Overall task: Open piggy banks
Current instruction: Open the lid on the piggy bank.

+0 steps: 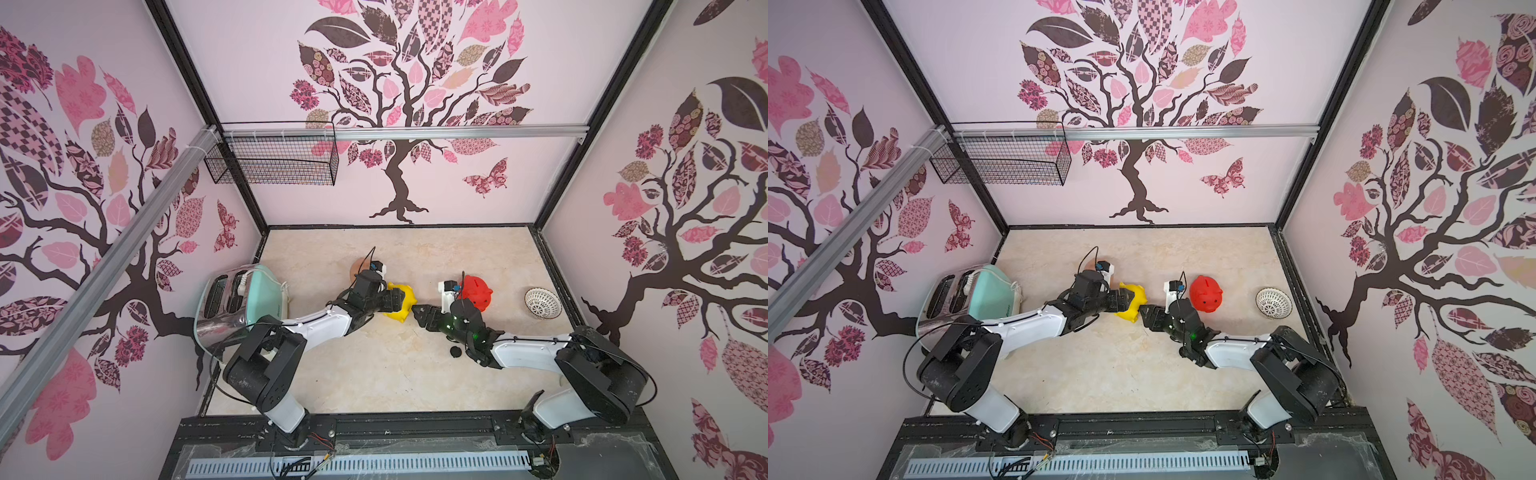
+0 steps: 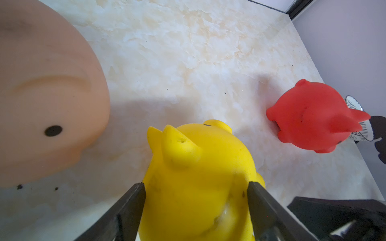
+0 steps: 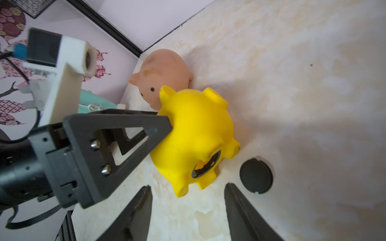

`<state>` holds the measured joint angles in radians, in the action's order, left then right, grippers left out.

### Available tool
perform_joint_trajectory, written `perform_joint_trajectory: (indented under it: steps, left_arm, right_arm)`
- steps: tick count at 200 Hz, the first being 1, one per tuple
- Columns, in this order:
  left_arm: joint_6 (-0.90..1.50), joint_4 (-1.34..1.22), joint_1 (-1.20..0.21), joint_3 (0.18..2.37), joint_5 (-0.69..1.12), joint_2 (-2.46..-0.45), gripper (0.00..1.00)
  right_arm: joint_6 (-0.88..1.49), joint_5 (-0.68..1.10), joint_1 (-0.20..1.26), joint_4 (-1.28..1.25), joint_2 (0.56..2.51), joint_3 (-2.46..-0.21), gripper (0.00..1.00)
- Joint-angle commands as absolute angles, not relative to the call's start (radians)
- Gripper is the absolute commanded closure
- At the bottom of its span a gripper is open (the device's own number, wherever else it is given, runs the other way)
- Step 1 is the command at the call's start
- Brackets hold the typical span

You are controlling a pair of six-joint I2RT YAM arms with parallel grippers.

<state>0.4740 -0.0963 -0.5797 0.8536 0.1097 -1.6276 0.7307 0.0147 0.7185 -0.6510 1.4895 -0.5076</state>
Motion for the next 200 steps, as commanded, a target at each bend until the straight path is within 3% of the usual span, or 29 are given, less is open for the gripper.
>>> perform_joint_trajectory:
  steps: [1, 32, 72, 115, 200]
  left_arm:
    - [0.455, 0.169, -0.601, 0.784, 0.146, -1.688, 0.2]
    - [0.462, 0.163, -0.6, 0.792, 0.158, -1.698, 0.19]
    - [0.473, 0.166, -0.6, 0.824, 0.158, -1.714, 0.17]
    - [0.489, 0.176, -0.593, 0.831, 0.151, -1.702, 0.02]
    - [0.538, 0.12, -0.544, 0.811, 0.238, -1.669, 0.02]
  right_arm:
    - [0.76, -0.017, 0.713, -0.474, 1.502, -0.57, 0.42]
    - [0.744, 0.0, 0.687, -0.444, 1.502, -0.624, 0.48]
    - [0.733, 0.104, 0.668, -0.407, 1.568, -0.698, 0.45]
    - [0.707, 0.094, 0.66, -0.386, 1.618, -0.719, 0.51]
    - [0.719, 0.097, 0.641, -0.414, 1.653, -0.68, 0.62]
